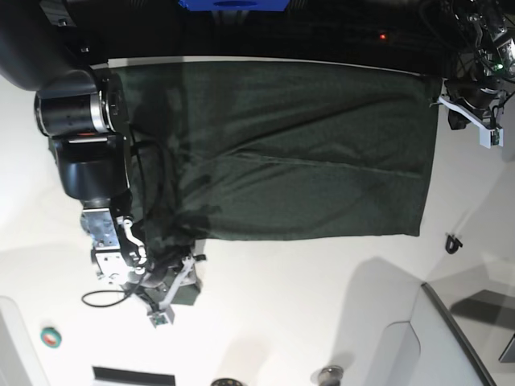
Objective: Layout the t-shirt on the table in an organized manner, then fold the t-shirt properly
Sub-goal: 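Lower the right gripper onto the sleeve and pinch the fabric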
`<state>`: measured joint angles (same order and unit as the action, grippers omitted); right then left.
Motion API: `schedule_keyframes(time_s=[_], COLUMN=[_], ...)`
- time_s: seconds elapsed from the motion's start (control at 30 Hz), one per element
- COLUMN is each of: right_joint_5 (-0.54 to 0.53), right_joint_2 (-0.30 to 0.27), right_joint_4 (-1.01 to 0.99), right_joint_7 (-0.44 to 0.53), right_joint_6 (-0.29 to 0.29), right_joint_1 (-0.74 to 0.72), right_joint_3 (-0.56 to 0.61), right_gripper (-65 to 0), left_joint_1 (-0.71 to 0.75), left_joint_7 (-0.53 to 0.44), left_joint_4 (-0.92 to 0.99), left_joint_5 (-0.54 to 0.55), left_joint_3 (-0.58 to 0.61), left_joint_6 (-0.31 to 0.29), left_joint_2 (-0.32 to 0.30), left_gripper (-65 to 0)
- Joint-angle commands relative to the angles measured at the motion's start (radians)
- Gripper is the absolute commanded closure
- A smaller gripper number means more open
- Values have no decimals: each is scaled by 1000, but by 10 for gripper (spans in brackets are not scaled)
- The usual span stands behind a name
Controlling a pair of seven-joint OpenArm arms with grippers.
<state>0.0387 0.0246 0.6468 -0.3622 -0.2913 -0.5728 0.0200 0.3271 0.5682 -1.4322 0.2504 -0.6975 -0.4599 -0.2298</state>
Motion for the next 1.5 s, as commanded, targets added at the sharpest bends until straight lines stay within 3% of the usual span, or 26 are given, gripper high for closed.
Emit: schedule_keyframes(time_s=[0.0,0.13,0.23,0.37,0.43,0.57,0.63,0.97,1.03,1.13,1.2,1.4,1.47], right_joint_5=[17,43,43,43,43,43,43,40,40,40,40,40,40], right_joint_2=[-7,-12,-13,-15,-15,-13,-13,-7,-5,-5,-5,-5,-5], right_joint_4=[17,17,17,17,15,15,15,26,34,26,24,23,21], right_joint_7=[21,22,22,22,22,21,18,16,16,19,21,21,21], right_joint_6=[2,19,119,120,120,125,125,128,129,129,129,129,129], right_joint_1=[-39,-34,-34,-34,-33,-33,-33,-22,-17,-13,-13,-11,-11], right_joint_3=[-1,-2,-2,-2,-2,-1,-1,-2,-4,-4,-4,-4,-4], right_gripper=[-356,-354,-354,-345,-275,-51,-3,-5,-63,-224,-293,-296,-261], left_joint_1=[0,11,11,13,13,13,13,13,13,13,13,5,5], left_joint_7=[-20,-18,-18,-18,-18,-18,-18,-18,-18,-18,-18,-18,-18], left_joint_4=[-15,-22,-15,-15,-15,-15,-15,-15,-15,-14,-14,-14,-14], left_joint_5=[8,8,8,8,8,8,8,8,8,8,8,8,8], left_joint_3=[-8,-8,-8,-8,-8,-8,-8,-8,-8,-8,-8,-8,-6], left_joint_6=[-3,-3,-3,-3,-3,-3,-3,-3,-3,-3,-3,-3,-3], left_joint_2=[-18,-16,-16,-15,-15,-15,-15,-16,-16,-16,-16,-16,-15], left_gripper=[0,0,0,0,0,0,0,0,0,0,0,0,0])
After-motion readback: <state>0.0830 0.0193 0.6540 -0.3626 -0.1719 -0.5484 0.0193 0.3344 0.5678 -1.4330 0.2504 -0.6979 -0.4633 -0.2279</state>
